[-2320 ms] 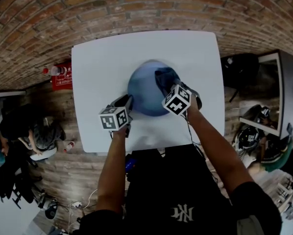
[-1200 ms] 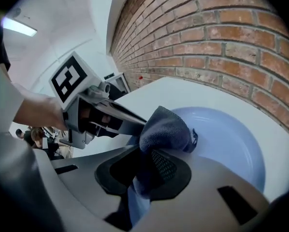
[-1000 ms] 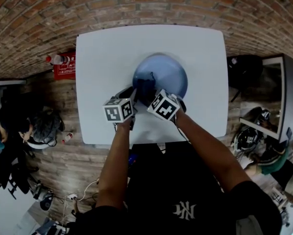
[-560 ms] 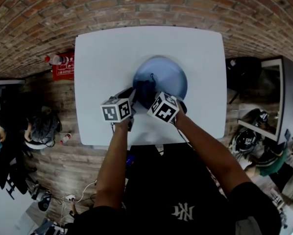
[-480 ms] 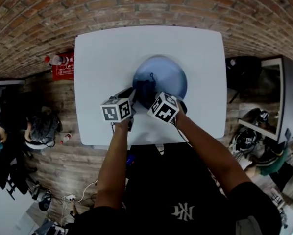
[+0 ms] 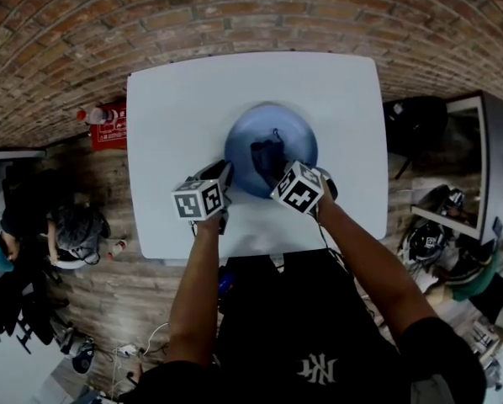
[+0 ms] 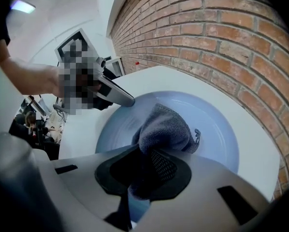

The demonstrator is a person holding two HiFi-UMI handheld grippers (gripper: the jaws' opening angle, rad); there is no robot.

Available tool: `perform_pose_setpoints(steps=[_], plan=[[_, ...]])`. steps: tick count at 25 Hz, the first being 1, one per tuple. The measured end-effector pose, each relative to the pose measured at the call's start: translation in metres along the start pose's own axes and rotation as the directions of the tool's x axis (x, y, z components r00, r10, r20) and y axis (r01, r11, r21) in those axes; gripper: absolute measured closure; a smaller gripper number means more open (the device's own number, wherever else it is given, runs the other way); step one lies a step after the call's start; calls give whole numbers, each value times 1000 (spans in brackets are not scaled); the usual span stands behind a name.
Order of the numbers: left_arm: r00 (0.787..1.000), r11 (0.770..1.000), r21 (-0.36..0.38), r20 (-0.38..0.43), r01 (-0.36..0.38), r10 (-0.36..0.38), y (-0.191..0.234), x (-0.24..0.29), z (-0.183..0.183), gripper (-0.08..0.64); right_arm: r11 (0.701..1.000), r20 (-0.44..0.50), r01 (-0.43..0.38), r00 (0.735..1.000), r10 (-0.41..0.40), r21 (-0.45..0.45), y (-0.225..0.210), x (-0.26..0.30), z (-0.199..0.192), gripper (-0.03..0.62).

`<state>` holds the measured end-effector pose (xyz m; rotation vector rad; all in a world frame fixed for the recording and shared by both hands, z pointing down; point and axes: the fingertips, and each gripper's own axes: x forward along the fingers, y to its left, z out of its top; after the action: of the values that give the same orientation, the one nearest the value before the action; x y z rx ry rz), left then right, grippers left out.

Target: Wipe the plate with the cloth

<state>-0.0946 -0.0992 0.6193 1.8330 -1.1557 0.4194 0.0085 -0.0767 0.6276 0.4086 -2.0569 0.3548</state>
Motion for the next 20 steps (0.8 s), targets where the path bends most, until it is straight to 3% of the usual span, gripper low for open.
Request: perform_pose_setpoints(steps=[9,20], plan=[[1000,1000,0,2,7,-7,0,2,-4,499,990,-85,138,987,-137,7,-51,-25,-40,525],[1000,1000,-5,-2,24,-24,-3,5,-8,497,971,-63,234,971,-231,55,-83,-34,-47,525]])
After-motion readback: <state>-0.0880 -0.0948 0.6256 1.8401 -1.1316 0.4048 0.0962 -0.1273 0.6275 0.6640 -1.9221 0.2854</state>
